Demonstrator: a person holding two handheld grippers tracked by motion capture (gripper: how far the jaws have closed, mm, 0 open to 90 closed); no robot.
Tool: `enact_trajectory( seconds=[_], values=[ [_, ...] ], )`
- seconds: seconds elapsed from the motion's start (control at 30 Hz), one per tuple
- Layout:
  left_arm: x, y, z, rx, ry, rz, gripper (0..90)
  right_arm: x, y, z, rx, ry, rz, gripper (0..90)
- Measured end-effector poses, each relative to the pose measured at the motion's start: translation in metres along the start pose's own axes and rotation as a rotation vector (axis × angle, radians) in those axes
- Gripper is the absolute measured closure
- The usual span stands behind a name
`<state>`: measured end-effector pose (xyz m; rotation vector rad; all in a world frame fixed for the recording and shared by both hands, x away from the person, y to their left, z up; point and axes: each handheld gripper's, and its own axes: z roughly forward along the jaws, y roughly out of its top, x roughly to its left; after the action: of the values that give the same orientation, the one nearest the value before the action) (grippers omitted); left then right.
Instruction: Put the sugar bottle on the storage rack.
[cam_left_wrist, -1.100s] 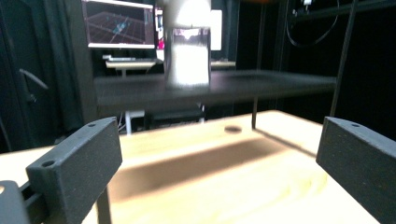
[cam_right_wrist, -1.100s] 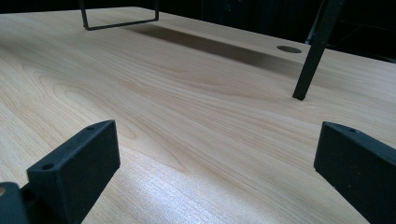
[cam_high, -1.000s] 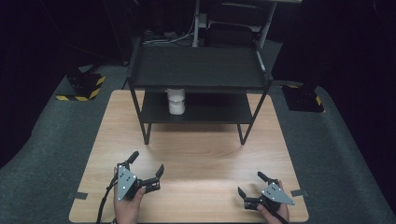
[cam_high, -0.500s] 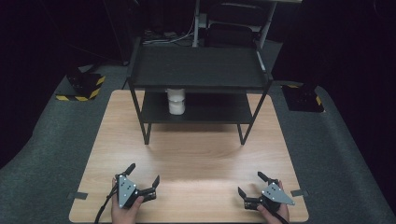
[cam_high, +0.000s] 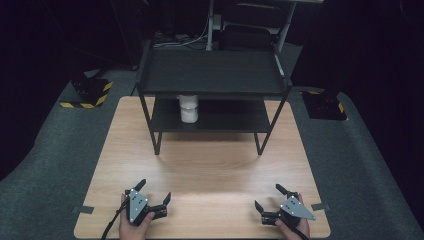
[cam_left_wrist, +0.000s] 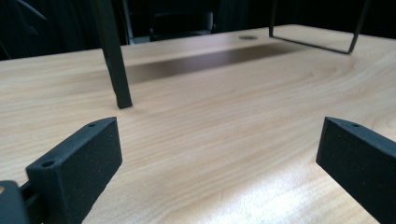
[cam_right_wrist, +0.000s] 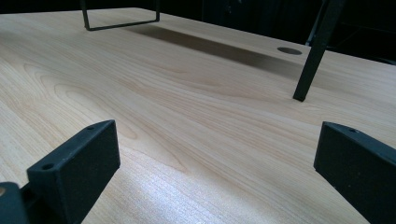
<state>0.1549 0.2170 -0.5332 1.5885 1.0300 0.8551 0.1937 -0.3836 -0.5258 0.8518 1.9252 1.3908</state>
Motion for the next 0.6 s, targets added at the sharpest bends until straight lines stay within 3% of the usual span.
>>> enact_trajectory(
  seconds=[0.23, 0.33, 0.6],
  values=[
    [0.002, 0.0059, 0.0028, 0.042, -0.023, 0.023, 0.6, 0.0002, 0.0005, 0.0001, 0.003, 0.001, -0.003, 0.1],
    [0.0054, 0.0055, 0.0029, 0.039, -0.051, 0.029, 0.6, 0.0004, 0.0009, 0.0003, 0.005, 0.001, -0.006, 0.2],
    [0.006, 0.005, 0.0026, 0.036, -0.056, 0.027, 0.6, 0.0005, 0.0017, 0.0006, 0.009, 0.0, -0.005, 0.1]
  ],
)
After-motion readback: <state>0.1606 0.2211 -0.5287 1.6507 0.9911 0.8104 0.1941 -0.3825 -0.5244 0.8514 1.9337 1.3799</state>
